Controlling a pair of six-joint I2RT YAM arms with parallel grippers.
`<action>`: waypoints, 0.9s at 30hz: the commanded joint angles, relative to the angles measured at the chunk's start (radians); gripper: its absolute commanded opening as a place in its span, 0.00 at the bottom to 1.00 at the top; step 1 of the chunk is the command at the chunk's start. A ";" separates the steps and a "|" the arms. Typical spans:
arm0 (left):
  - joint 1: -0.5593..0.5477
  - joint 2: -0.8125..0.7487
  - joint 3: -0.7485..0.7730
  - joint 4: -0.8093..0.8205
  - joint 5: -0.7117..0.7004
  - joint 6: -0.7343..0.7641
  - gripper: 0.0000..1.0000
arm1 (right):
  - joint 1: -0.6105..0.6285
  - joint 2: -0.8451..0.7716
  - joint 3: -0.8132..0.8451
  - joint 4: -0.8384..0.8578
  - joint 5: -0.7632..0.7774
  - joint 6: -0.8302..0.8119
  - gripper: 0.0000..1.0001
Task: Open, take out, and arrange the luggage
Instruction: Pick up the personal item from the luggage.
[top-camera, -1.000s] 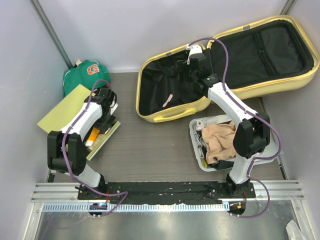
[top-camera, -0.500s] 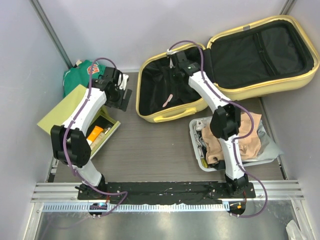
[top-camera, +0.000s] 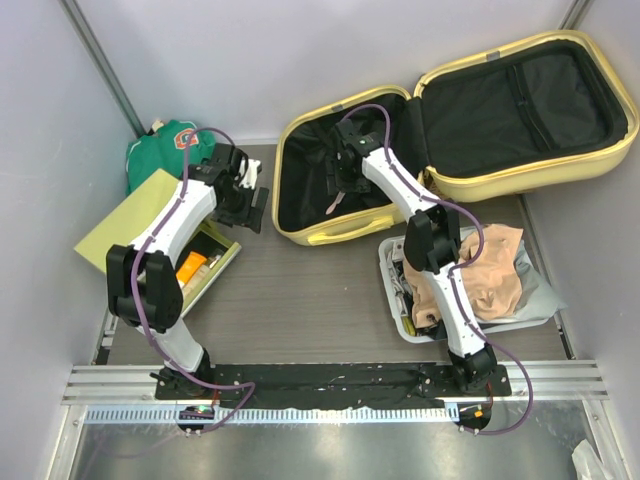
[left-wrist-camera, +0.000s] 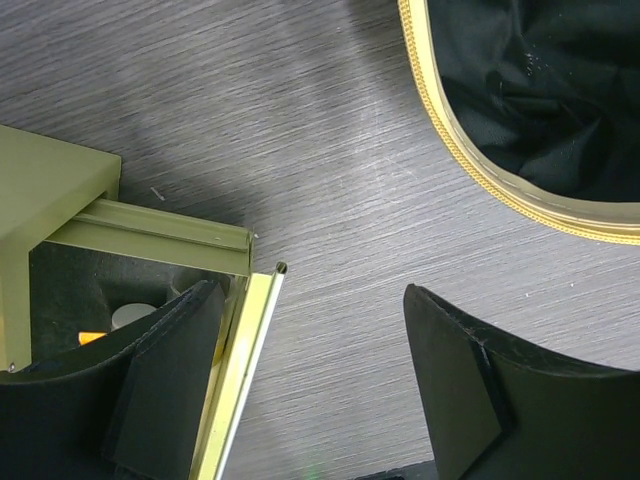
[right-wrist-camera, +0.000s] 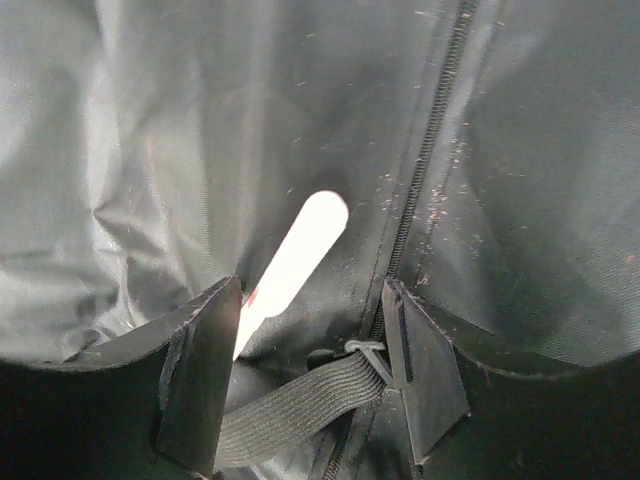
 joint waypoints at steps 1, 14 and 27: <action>0.002 -0.007 0.006 0.017 0.017 -0.012 0.77 | -0.047 0.028 0.048 -0.041 -0.029 0.094 0.64; 0.002 0.013 0.004 0.016 0.016 -0.009 0.77 | -0.054 0.055 0.040 -0.010 0.003 0.160 0.54; 0.004 0.018 -0.010 0.017 0.011 0.003 0.77 | -0.004 0.061 0.073 -0.010 0.098 0.206 0.56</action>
